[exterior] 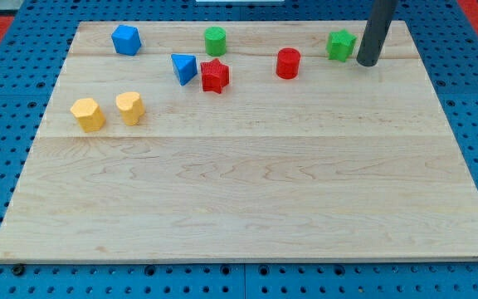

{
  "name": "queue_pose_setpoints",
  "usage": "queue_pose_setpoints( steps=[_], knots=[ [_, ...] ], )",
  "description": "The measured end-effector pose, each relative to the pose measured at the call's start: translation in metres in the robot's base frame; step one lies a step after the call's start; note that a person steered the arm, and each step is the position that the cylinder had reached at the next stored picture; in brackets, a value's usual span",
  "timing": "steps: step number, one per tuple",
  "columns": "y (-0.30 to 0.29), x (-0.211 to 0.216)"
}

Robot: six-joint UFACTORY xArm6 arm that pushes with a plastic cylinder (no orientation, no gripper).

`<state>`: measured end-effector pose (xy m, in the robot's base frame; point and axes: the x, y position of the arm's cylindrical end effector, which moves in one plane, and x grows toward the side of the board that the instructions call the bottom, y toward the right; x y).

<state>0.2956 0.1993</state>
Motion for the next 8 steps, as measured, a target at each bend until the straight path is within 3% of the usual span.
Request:
queue_pose_setpoints(
  steps=[2,3,4,5,7,8],
  knots=[
    [-0.011,-0.004],
    [-0.11,-0.007],
    [-0.168,0.008],
    [-0.209,0.051],
    [-0.195,0.024],
    [-0.25,0.02]
  ],
)
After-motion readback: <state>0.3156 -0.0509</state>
